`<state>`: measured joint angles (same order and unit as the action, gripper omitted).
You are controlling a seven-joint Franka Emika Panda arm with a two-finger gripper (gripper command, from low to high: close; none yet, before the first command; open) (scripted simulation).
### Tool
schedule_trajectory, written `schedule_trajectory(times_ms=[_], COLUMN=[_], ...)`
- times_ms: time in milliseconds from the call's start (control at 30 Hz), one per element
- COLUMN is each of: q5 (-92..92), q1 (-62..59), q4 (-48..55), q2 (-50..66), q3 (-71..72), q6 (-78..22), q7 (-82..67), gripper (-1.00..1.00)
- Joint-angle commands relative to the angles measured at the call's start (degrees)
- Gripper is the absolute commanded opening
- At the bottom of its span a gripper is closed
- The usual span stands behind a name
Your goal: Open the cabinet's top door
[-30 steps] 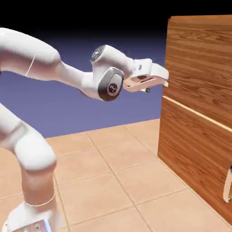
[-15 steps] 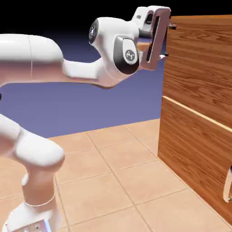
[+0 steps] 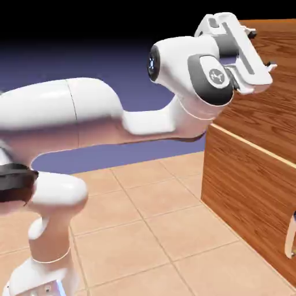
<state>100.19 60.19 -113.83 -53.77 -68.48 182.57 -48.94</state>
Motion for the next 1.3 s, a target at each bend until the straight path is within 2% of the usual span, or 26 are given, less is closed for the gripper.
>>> schedule_trajectory(times_ms=[0, 267, 467, 500, 900, 1267], q5=[2.50, 22.43, 19.98, 19.98, 35.32, 35.33], q1=[1.48, 13.32, 24.03, 24.03, 4.99, -15.63], q4=[1.17, 10.56, 19.63, 19.63, -2.84, -25.68], q2=[-0.53, -4.73, -3.82, -3.82, -13.12, -16.85], q3=[-1.71, -15.33, -21.50, -21.50, -3.88, 11.05], q6=[0.21, 1.92, 2.25, 2.25, -17.42, -33.77], q7=[-2.28, -20.46, -23.64, -23.64, -12.57, -4.65], gripper=[0.00, 0.00, 0.00, -1.00, -1.00, -1.00])
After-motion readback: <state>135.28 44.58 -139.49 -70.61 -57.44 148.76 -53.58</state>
